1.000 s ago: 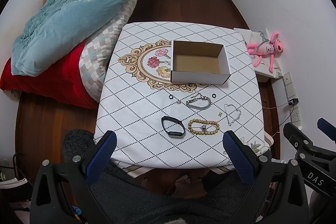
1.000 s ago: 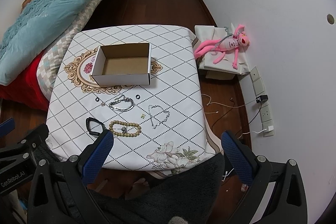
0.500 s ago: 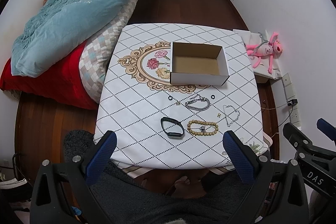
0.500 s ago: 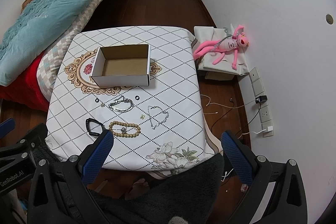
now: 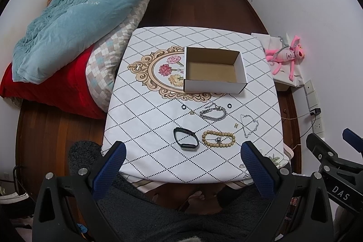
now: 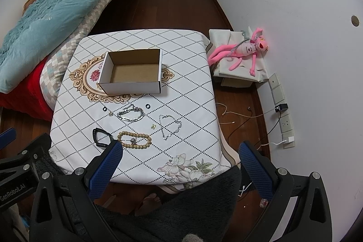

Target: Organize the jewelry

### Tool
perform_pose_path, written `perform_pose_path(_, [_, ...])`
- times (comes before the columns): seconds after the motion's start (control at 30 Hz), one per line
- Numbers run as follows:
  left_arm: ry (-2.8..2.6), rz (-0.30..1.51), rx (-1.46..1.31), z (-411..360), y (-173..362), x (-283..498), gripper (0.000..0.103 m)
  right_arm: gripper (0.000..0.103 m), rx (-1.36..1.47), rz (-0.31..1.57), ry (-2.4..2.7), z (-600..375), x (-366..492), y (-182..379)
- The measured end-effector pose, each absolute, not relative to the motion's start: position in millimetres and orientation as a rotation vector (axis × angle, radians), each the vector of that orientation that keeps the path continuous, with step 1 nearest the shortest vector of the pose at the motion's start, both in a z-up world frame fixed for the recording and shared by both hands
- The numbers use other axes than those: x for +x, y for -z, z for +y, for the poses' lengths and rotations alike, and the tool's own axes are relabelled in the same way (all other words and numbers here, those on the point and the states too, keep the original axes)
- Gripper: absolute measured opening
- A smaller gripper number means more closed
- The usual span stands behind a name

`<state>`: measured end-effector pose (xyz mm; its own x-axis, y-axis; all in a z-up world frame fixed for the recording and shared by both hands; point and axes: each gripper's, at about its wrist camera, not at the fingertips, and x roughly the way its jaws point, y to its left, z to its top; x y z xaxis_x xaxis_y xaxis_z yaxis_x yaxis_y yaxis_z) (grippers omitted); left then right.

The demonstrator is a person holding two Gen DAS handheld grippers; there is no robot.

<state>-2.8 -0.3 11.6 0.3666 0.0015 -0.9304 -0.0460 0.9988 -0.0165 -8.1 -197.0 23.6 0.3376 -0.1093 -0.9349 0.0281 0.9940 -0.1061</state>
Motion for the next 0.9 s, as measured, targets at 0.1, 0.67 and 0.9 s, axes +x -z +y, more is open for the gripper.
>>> perform_pose_path(0.1, [-0.029, 1.195, -0.042, -0.7, -12.1, -3.2, 0.103, 0.103, -0.076, 1.224, 0.09, -196.9, -9.4, -21.3])
perform_pose_path(0.67, [-0.027, 1.168, -0.031, -3.4, -2.0, 7.2, 0.103, 0.103, -0.04, 1.212, 0.085, -200.6, 4.2, -31.5])
perform_pose_path(0.9, [-0.083, 1.173, -0.02, 19.2, 46.3, 43.7, 0.103, 0.103, 0.035, 1.225, 0.06, -206.7, 36.6, 7.5])
